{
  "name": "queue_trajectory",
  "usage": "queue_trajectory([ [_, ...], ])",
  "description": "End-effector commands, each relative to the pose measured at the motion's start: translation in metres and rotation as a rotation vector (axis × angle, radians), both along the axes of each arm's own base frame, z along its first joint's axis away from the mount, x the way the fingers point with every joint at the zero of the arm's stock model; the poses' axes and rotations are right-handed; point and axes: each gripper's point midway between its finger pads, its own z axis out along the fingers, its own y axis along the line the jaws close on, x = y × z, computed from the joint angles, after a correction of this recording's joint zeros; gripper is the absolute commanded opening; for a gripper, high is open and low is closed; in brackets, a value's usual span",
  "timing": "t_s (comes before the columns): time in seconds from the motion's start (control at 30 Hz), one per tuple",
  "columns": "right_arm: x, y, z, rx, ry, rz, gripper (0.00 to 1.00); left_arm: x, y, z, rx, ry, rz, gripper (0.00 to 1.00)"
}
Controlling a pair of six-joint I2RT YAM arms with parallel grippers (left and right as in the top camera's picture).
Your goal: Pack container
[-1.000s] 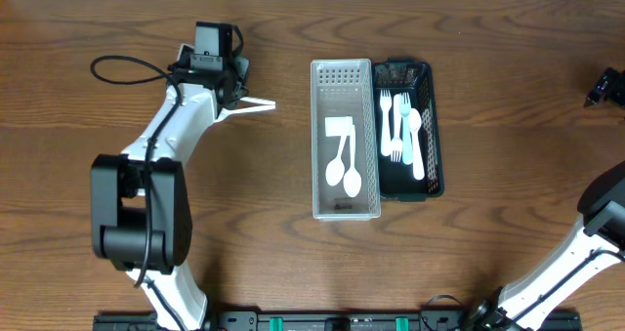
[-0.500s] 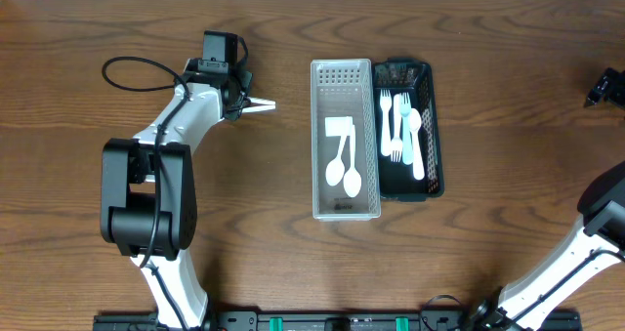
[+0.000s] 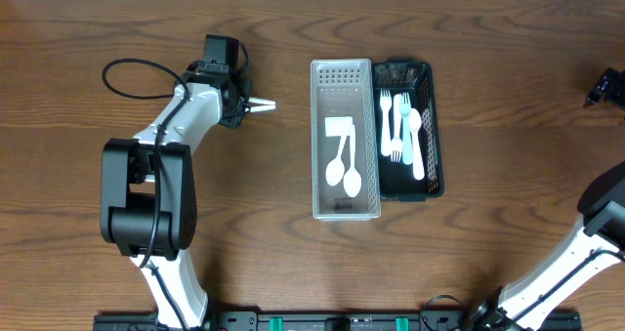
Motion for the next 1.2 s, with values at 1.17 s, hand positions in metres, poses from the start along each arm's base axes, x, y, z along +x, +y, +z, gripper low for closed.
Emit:
queue_trajectory([
  [1.17, -0.001, 0.0, 0.01, -0.013, -0.018, -0.014, 0.99, 0.008, 0.011, -0.022, 0.009, 0.018, 0.016, 0.06],
])
